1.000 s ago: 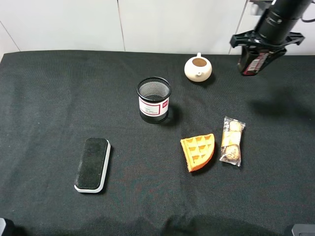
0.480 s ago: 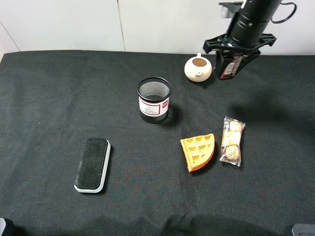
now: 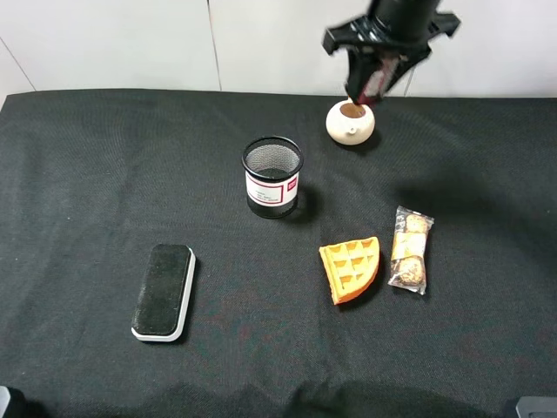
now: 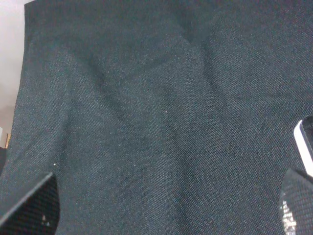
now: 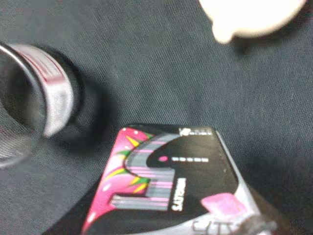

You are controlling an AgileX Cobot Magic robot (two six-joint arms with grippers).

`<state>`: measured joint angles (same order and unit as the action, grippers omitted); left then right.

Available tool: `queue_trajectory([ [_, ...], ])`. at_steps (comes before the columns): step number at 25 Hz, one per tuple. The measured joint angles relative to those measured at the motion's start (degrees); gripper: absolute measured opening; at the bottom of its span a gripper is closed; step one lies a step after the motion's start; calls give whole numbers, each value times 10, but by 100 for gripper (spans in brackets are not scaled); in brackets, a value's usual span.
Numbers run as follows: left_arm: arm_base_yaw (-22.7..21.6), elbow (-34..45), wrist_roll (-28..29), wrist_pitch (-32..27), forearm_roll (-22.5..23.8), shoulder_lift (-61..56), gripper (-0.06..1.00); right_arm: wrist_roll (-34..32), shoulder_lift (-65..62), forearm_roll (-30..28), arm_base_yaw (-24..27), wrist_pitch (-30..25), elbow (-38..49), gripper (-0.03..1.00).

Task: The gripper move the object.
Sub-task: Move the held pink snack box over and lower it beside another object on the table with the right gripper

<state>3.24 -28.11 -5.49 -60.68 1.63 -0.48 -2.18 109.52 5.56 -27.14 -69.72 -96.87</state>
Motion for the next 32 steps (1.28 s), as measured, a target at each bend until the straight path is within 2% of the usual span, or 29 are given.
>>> queue_trajectory([
  [6, 0, 0, 0, 0, 0, 0, 95, -23, 0, -2, -45, -2, -30, 34],
  [16, 0, 0, 0, 0, 0, 0, 95, -36, 0, -4, -109, -1, -32, 34],
  [32, 0, 0, 0, 0, 0, 0, 95, -42, 29, 11, -207, 54, -32, 34],
])
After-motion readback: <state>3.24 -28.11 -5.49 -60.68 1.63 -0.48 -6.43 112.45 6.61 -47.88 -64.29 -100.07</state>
